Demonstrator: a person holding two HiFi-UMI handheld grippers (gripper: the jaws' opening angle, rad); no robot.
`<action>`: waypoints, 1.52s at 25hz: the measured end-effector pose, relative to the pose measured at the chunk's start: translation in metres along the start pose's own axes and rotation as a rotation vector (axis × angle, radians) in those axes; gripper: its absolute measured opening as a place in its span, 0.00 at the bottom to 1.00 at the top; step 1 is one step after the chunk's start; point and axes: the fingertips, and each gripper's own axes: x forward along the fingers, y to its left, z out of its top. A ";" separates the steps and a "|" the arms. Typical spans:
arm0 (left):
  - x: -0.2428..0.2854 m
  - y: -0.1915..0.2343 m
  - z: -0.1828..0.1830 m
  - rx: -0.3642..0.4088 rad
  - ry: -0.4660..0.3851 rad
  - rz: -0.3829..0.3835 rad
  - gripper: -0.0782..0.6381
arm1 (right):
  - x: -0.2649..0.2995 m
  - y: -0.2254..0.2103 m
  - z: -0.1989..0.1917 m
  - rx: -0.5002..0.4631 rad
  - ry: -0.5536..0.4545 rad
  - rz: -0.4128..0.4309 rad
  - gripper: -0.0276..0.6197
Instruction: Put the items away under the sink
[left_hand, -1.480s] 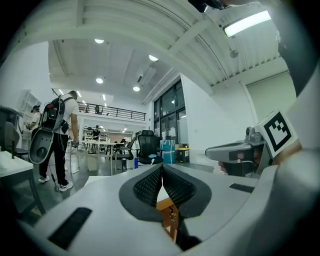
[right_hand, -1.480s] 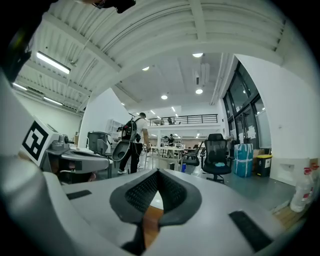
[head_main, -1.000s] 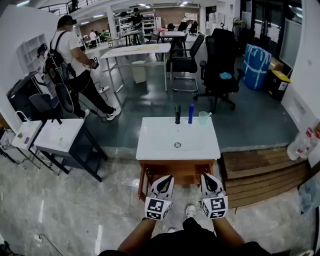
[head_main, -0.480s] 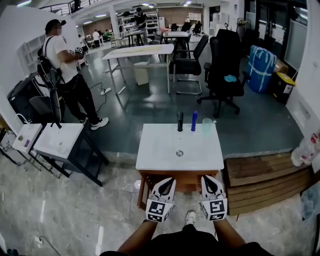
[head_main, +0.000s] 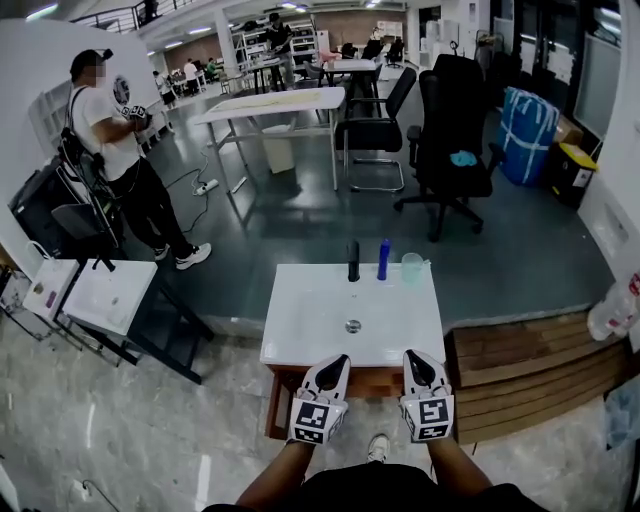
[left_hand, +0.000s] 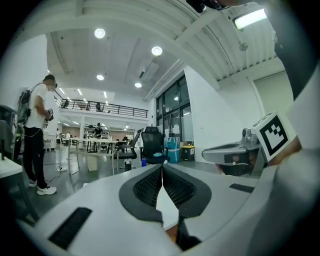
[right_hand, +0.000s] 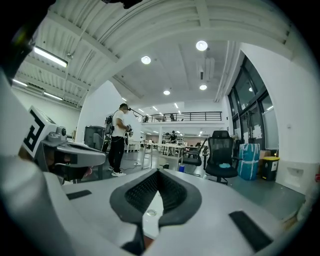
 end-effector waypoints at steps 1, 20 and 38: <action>0.007 0.001 0.000 0.002 0.002 0.001 0.14 | 0.005 -0.006 -0.001 0.004 0.002 -0.002 0.07; 0.098 0.004 0.003 0.004 0.018 0.039 0.14 | 0.054 -0.084 -0.013 0.052 0.008 0.034 0.07; 0.156 0.045 -0.011 -0.012 0.057 0.058 0.14 | 0.121 -0.104 -0.034 0.035 0.056 0.074 0.07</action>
